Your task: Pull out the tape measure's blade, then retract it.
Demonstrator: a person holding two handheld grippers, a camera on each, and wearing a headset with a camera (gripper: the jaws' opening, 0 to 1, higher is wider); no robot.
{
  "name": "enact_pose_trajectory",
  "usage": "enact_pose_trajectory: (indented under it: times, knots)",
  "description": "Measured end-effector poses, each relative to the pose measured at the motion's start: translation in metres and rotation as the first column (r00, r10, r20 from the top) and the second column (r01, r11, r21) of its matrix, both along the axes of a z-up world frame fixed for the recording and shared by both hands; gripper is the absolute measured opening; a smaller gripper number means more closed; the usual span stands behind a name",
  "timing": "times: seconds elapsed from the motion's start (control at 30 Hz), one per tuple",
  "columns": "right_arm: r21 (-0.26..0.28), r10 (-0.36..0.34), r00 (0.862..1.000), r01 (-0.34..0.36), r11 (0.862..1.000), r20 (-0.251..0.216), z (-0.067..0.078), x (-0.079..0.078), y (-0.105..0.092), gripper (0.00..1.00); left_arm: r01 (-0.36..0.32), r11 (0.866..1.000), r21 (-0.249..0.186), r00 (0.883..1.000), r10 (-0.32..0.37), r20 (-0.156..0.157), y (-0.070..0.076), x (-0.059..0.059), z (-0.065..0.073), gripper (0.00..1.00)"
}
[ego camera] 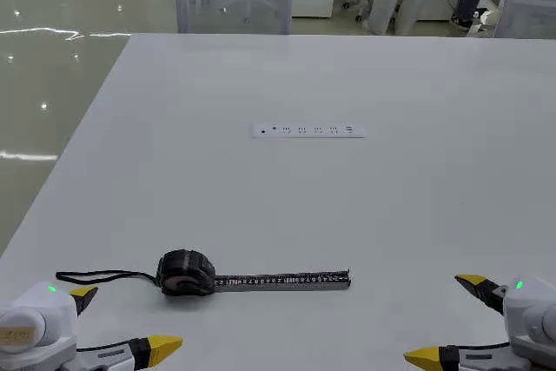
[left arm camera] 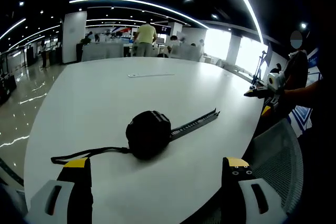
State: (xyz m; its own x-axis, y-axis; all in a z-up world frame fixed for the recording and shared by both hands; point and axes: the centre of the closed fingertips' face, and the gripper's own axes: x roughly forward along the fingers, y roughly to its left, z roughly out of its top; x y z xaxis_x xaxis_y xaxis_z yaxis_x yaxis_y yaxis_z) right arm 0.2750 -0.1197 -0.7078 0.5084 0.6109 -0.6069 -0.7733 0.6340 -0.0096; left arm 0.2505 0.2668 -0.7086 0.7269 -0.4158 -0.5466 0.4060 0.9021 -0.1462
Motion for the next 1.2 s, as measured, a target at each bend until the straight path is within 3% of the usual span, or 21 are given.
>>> enact_pose_trajectory:
  times: [0.2,0.5,0.8,0.87,0.97,1.07,1.2]
  knots:
    - [-0.046,0.073,0.997,-0.073,0.996,-0.012,0.002,0.012,0.005,0.97,-0.03,0.999,-0.02,1.0,0.03,-0.008,-0.006,0.007,-0.001,1.0]
    - [-0.102,0.167,0.986,-0.167,0.981,-0.012,0.0,0.033,0.021,0.96,-0.077,0.997,0.0,0.997,0.077,-0.01,-0.015,0.019,-0.007,1.0]
    - [-0.168,0.293,0.954,-0.299,0.939,-0.062,-0.012,0.045,0.041,0.91,-0.107,0.994,0.024,0.994,0.107,-0.002,-0.029,0.027,-0.01,1.0]
    - [-0.169,0.342,0.937,-0.349,0.922,-0.071,-0.012,0.046,0.05,0.88,-0.12,0.993,0.016,0.993,0.12,0.004,-0.032,0.03,-0.009,1.0]
    - [-0.179,0.371,0.925,-0.381,0.907,-0.089,-0.013,0.05,0.056,0.86,-0.132,0.991,0.019,0.991,0.132,0.016,-0.033,0.033,-0.008,1.0]
    - [-0.194,0.419,0.899,-0.436,0.879,-0.124,-0.016,0.052,0.065,0.84,-0.147,0.989,0.021,0.989,0.147,0.023,-0.033,0.036,-0.007,1.0]
    - [-0.211,0.457,0.876,-0.481,0.851,-0.156,-0.02,0.053,0.072,0.81,-0.16,0.987,0.015,0.987,0.159,0.025,-0.033,0.038,-0.008,1.0]
